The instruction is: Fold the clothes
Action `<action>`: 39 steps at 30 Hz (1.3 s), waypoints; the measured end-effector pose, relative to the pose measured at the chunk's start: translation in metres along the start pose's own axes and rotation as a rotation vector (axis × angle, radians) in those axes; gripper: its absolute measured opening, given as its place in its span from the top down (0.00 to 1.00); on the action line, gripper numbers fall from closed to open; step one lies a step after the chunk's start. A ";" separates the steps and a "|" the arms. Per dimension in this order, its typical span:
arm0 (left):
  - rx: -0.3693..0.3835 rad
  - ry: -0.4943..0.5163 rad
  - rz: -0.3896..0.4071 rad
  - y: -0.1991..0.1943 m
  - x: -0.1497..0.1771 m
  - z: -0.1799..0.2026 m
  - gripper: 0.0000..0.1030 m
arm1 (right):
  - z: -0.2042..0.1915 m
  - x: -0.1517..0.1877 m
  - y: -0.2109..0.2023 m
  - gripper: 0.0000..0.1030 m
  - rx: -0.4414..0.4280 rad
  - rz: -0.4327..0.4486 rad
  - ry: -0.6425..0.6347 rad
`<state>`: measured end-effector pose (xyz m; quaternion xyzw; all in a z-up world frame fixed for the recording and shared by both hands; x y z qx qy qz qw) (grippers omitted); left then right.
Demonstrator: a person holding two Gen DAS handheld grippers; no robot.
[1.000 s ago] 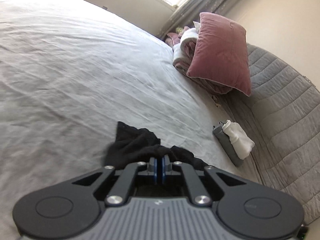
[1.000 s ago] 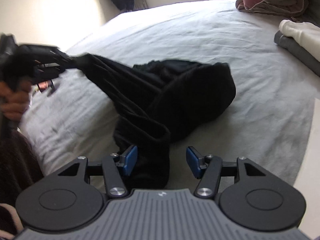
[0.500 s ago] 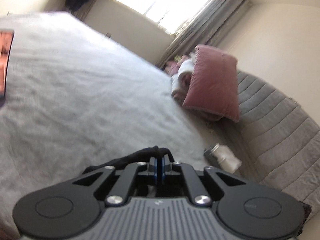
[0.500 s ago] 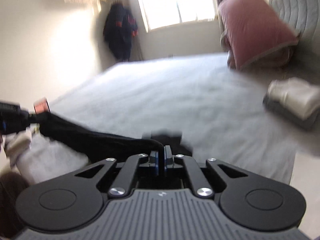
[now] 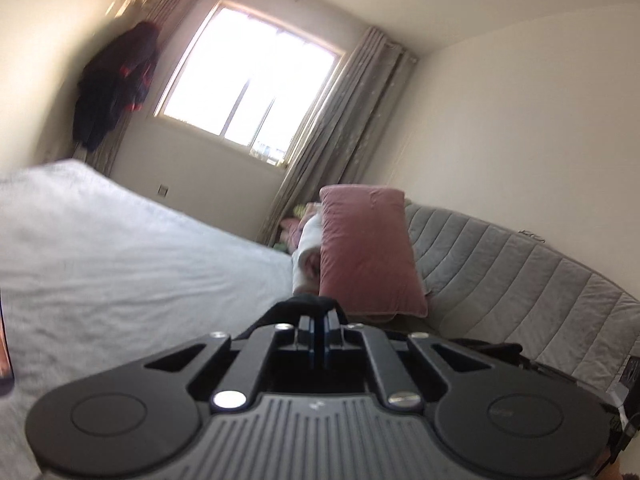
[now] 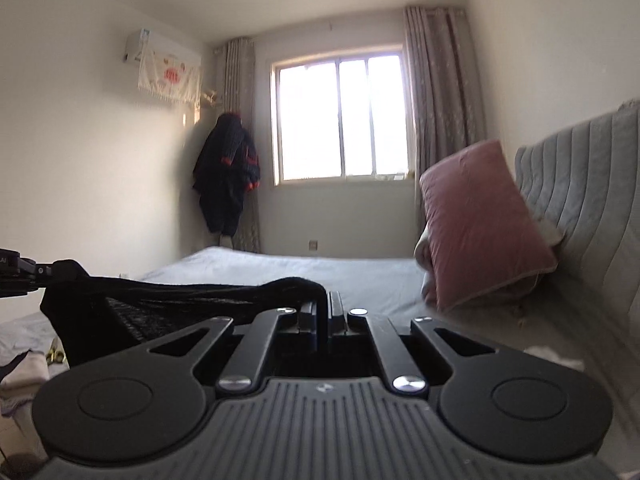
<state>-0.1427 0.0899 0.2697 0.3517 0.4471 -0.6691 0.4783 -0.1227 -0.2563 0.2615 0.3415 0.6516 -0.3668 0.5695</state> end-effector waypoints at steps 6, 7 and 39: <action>-0.020 0.045 -0.029 0.002 -0.006 0.002 0.96 | -0.004 -0.015 -0.002 0.96 0.006 0.035 -0.008; -0.029 0.051 -0.045 0.007 -0.003 -0.001 0.96 | -0.005 -0.013 0.001 0.96 0.011 0.026 -0.013; -0.351 0.146 -0.318 0.463 0.093 -0.083 0.95 | 0.140 0.176 0.360 0.96 0.263 -0.364 0.102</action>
Point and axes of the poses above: each gripper's, at about its wrist camera, not at the fingertips, and y roughly the way its jaws point, z to its right, x to its underside, the point moved 2 cm from there along y, roughly the way its jaws point, and after that the axes turned 14 degrees about -x, right-handed, at the moved point
